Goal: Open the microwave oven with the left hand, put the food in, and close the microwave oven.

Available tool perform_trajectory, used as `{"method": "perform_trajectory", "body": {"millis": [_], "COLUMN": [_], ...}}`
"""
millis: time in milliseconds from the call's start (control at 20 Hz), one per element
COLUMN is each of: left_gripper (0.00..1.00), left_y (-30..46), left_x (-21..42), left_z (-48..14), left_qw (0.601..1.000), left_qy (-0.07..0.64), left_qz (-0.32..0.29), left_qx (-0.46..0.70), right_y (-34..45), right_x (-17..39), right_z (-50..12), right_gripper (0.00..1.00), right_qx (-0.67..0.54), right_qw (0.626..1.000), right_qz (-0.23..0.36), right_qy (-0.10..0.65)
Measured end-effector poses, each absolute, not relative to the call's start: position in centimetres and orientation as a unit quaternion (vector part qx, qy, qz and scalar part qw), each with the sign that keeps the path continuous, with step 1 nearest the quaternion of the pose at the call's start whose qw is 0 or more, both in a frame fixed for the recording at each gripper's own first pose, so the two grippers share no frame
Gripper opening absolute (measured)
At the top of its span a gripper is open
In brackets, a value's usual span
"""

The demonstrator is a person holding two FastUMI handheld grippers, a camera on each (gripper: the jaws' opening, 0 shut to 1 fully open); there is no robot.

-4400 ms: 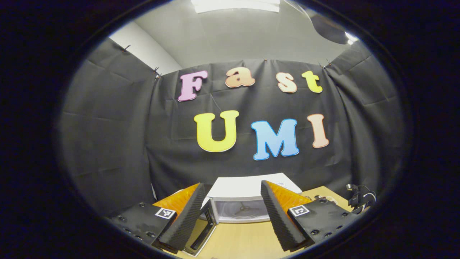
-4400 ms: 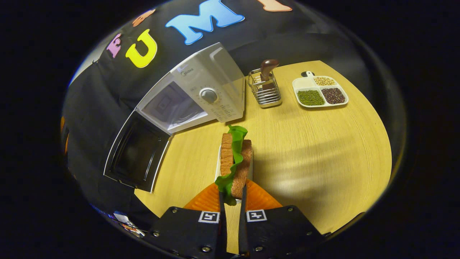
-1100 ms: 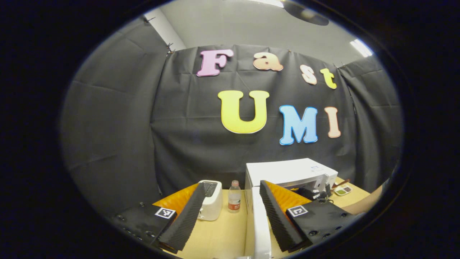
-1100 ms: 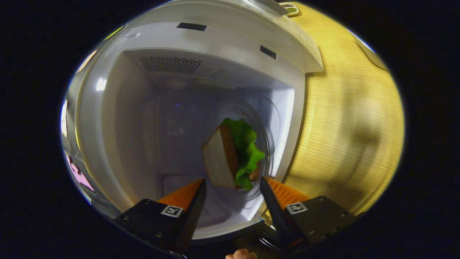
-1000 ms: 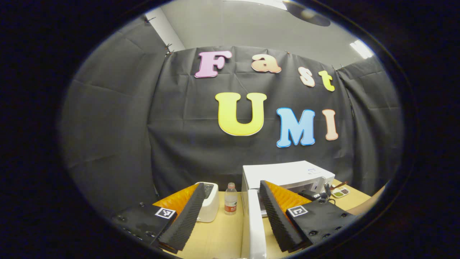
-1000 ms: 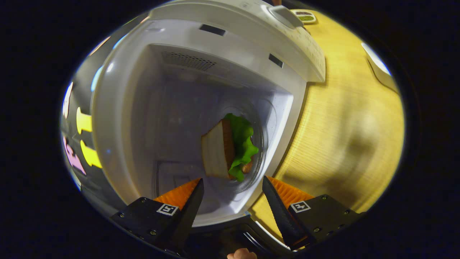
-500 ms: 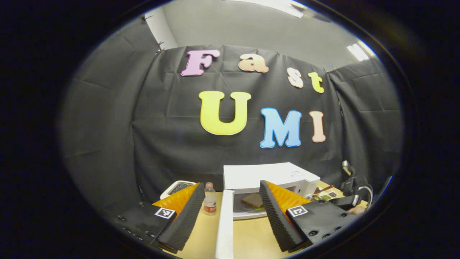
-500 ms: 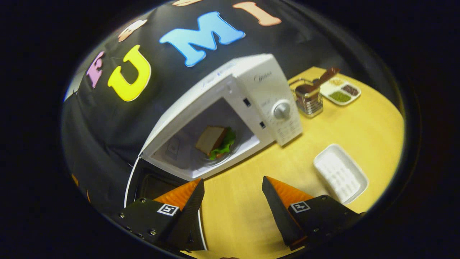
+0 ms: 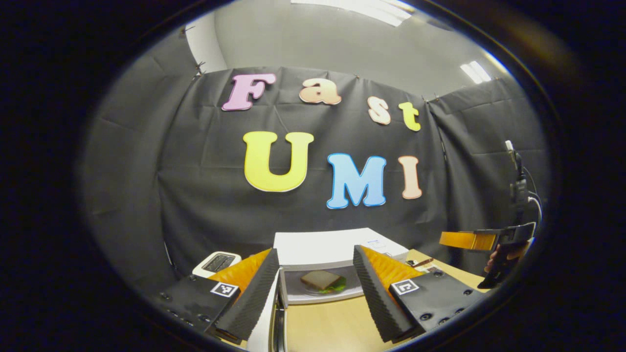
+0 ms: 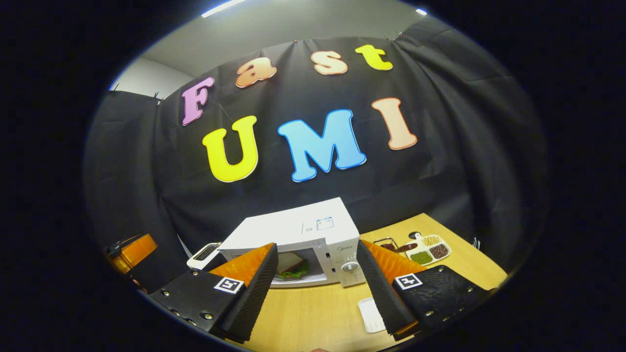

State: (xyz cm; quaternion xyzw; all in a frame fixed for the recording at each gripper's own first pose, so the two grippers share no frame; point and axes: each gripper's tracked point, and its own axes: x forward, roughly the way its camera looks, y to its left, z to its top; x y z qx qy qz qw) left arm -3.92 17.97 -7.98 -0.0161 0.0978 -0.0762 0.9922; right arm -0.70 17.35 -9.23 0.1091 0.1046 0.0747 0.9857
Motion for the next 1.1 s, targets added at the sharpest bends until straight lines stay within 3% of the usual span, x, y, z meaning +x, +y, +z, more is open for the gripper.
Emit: {"method": "perform_trajectory", "body": {"millis": [250,600,800,900,1100], "left_gripper": [1.0,1.0,0.15,0.07,0.07], "left_y": [16.5,20.9,25.7,28.2,34.2], "left_x": [-5.9,-8.3,-10.1,-12.0,-15.6], "left_z": [-4.9,-6.4,-8.6,-11.2,-16.7], "left_qw": [0.995,0.996,0.992,0.987,0.972], "left_qy": [0.073,0.087,0.127,0.157,0.227], "left_qz": [-0.066,-0.019,0.014,0.026,0.058], "left_qx": [-0.018,-0.006,0.012,0.015,0.012], "right_y": [15.2,16.8,17.4,17.5,17.5], "right_x": [-3.2,-3.9,-3.8,-3.7,-3.5], "right_z": [-5.0,-2.7,-2.3,-2.3,-2.6], "right_gripper": [0.96,0.96,0.96,0.96,0.96], "right_qx": [0.075,0.062,0.058,0.057,0.061], "right_qw": [0.994,0.995,0.995,0.995,0.995], "right_qz": [0.058,0.072,0.074,0.075,0.075], "right_qy": [0.055,0.023,0.016,0.017,0.024]}}
